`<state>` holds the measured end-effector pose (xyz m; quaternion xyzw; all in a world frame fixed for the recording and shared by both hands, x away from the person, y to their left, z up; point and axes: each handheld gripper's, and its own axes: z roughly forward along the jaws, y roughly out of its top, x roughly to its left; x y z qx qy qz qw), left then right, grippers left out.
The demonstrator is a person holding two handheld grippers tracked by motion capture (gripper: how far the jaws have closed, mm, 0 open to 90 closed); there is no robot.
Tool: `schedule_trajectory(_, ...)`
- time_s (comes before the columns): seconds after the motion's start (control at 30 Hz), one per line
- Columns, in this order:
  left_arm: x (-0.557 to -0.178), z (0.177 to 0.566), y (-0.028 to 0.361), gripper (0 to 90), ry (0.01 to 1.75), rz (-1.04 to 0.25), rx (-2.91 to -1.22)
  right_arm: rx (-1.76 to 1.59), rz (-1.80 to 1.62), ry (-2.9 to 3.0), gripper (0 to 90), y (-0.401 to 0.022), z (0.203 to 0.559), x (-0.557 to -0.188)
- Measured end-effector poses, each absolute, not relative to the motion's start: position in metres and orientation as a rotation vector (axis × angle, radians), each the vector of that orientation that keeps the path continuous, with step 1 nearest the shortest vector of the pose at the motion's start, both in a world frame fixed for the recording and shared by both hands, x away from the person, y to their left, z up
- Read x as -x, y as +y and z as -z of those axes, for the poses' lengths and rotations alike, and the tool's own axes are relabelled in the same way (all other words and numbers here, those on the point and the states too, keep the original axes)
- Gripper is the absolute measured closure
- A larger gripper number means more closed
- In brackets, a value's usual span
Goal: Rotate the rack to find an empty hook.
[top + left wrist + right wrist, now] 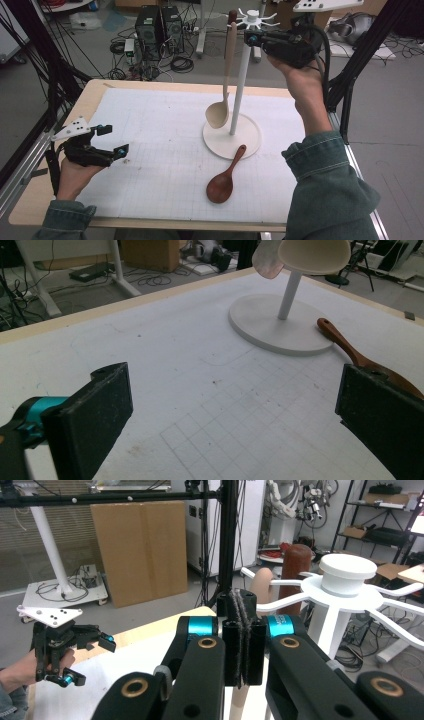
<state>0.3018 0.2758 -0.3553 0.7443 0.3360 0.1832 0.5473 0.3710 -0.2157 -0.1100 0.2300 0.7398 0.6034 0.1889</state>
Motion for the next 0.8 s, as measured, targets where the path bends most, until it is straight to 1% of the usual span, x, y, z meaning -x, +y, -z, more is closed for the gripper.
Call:
schedule_trajectory(0.17, -0.302, 0.356, 0.276, 2.4, 0.796, -0.431, -1.762, -0.629, -1.715, 2.072, 89.3, -0.218, 0.11, -0.366)
schedule_trajectory(0.27, -0.303, 0.356, 0.276, 2.4, 0.793, -0.429, -1.763, -0.608, -1.733, 2.074, 86.2, -0.221, 0.11, -0.36)
schedule_trajectory(0.37, -0.303, 0.357, 0.277, 2.4, 0.796, -0.426, -1.762, -0.602, -1.737, 2.069, 85.5, -0.224, 0.112, -0.356)
schedule_trajectory(0.53, -0.304, 0.357, 0.277, 2.4, 0.796, -0.424, -1.764, -0.584, -1.748, 2.072, 81.8, -0.231, 0.117, -0.351)
schedule_trajectory(0.63, -0.304, 0.358, 0.277, 2.4, 0.799, -0.423, -1.765, -0.586, -1.757, 2.078, 76.6, -0.233, 0.121, -0.35)
schedule_trajectory(0.73, -0.305, 0.358, 0.277, 2.4, 0.801, -0.419, -1.765, -0.59, -1.766, 2.086, 67.5, -0.236, 0.127, -0.349)
schedule_trajectory(0.8, -0.305, 0.358, 0.277, 2.4, 0.801, -0.418, -1.764, -0.597, -1.766, 2.097, 63.6, -0.238, 0.133, -0.349)
